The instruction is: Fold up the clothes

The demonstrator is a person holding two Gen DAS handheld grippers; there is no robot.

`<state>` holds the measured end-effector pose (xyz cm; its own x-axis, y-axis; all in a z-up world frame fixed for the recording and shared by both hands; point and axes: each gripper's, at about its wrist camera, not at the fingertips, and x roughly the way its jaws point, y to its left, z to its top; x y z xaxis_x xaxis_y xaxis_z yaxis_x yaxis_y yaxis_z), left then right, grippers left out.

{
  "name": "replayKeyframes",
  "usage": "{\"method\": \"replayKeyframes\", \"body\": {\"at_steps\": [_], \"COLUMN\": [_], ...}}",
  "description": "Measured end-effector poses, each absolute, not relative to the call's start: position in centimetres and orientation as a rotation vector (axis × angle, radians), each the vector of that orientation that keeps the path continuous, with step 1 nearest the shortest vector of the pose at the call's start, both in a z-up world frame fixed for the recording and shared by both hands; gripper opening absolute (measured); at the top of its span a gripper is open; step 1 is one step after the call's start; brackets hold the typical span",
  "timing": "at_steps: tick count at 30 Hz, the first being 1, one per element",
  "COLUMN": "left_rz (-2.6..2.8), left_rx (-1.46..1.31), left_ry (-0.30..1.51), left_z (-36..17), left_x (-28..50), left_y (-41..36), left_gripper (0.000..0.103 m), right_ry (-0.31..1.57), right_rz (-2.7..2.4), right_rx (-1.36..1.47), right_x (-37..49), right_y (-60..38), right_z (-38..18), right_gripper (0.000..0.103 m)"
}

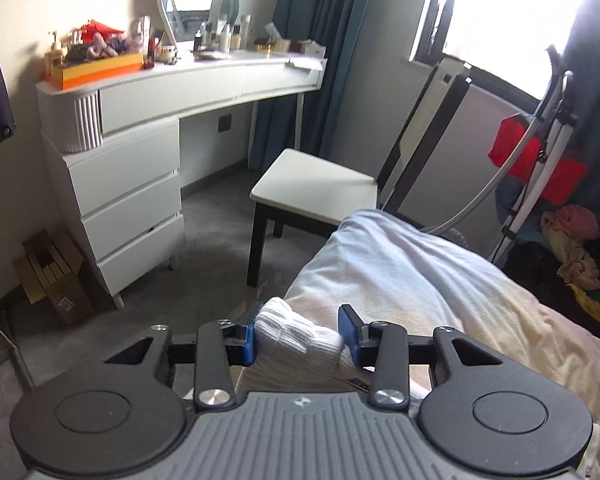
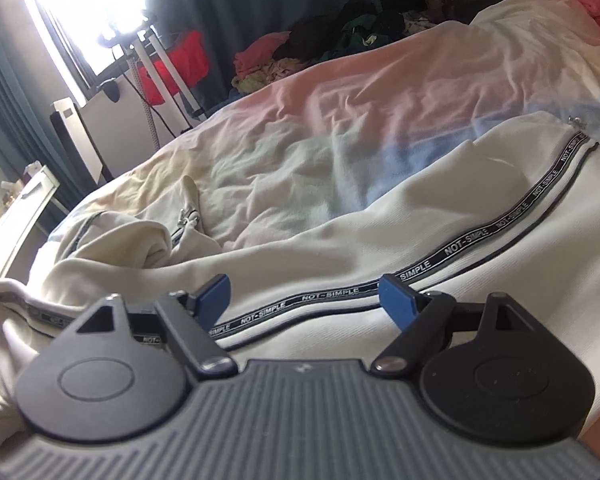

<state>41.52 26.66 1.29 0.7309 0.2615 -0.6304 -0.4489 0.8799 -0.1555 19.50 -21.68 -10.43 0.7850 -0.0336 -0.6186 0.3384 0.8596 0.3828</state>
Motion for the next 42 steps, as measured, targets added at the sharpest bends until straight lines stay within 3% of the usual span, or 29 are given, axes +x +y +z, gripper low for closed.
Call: {"method": "replayKeyframes", "body": {"at_steps": [7, 10, 16, 17, 19, 22, 27, 29, 31, 35, 42], "left_rz": [0.248, 0.208, 0.138, 0.126, 0.100, 0.071, 0.091, 0.095, 0.091, 0.157, 0.115], "left_rx": [-0.266, -0.292, -0.416, -0.440, -0.488, -0.546, -0.601, -0.650, -0.684, -0.635, -0.779], "left_ry": [0.487, 0.478, 0.615, 0.650, 0.720, 0.813, 0.804, 0.778, 0.748, 0.698, 0.717], "left_z": [10.4, 11.3, 7.1, 6.2, 4.5, 2.2, 2.1, 1.5, 0.4, -2.1, -8.8], "left_x": [23.5, 15.1, 1.5, 0.5, -1.6, -4.3, -3.8, -1.5, 1.3, 8.2, 16.6], "left_y": [24.2, 23.5, 22.2, 22.3, 22.5, 22.8, 25.7, 28.0, 30.3, 32.9, 36.6], "left_gripper": [0.042, 0.042, 0.042, 0.039, 0.020, 0.022, 0.050, 0.068, 0.076, 0.080, 0.078], "right_ry": [0.603, 0.553, 0.492, 0.493, 0.512, 0.571, 0.616, 0.623, 0.633, 0.664, 0.744], "right_rz": [-0.172, -0.113, -0.011, 0.008, 0.032, 0.054, 0.074, 0.080, 0.081, 0.067, 0.050], "right_rx": [0.528, 0.510, 0.368, 0.353, 0.336, 0.339, 0.307, 0.295, 0.282, 0.243, 0.246], "right_x": [17.0, 14.8, 11.1, 10.7, 10.2, 10.1, 10.0, 10.0, 10.3, 11.1, 12.9], "right_y": [-21.9, -20.8, -17.0, -16.4, -15.4, -14.2, -12.4, -12.0, -11.6, -10.9, -10.4], "right_z": [-8.4, -6.5, -4.1, -4.0, -4.2, -5.0, -6.0, -6.3, -6.8, -8.2, -10.7], "right_gripper": [0.083, 0.083, 0.083, 0.083, 0.083, 0.083, 0.083, 0.083, 0.083, 0.083, 0.083]}}
